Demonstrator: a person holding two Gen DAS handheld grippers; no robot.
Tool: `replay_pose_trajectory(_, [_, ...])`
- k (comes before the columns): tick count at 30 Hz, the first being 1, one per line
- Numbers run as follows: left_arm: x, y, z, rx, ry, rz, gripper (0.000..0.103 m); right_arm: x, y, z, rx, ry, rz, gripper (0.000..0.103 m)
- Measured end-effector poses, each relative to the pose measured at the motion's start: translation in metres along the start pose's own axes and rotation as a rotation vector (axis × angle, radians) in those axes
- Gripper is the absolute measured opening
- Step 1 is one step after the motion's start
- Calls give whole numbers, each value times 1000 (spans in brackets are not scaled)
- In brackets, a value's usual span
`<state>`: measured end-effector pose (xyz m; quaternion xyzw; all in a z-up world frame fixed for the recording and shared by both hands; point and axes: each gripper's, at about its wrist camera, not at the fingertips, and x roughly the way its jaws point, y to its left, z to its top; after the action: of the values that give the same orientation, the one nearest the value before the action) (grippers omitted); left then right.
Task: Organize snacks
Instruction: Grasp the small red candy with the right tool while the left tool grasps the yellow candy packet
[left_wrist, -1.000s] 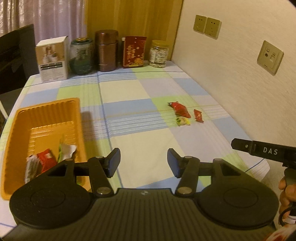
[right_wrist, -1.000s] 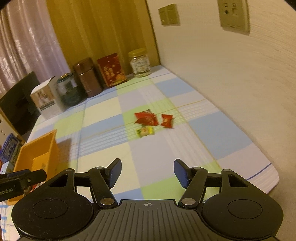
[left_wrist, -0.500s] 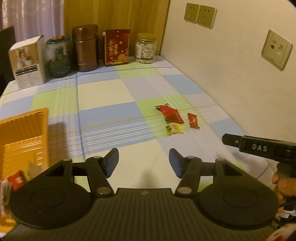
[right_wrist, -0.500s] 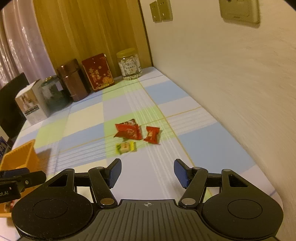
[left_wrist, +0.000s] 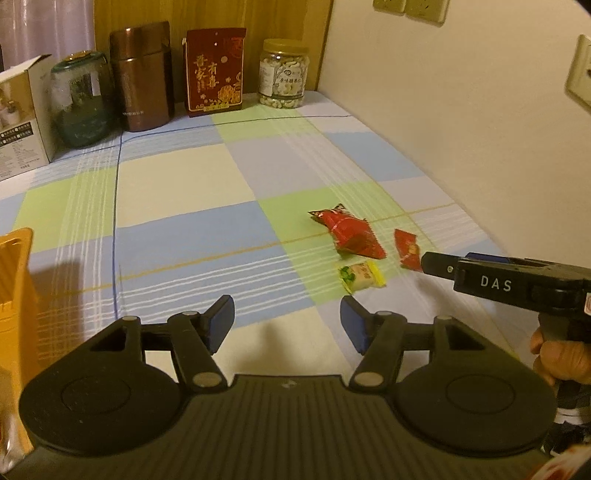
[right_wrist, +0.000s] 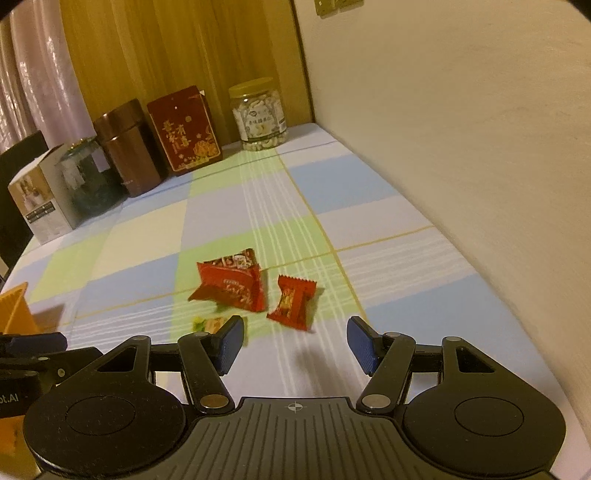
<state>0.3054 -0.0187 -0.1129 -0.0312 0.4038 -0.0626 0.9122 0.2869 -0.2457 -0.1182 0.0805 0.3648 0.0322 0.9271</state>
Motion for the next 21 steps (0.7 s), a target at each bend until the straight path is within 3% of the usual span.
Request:
replay_pose_trajectory(8, [31,-3,5,20,14,-22,62,37,0,7,-16,10,15,61])
replay_pose_trajectory(11, [37,-4,4,22,20,-31,62,47,3,8,-34,22,13,48])
replay_pose_trajectory(16, [47,-4,2,25,35,-49,62,54,6,5,-55,24,-5,44])
replay_pose_trajectory(18, [49,-6,2,31,37,-57,62,55,6,5,-60,24,-4,32])
replay_pose_trajectory(21, [51,-10,2,42,41,-63,62,55,6,5,-63,26,-4,26])
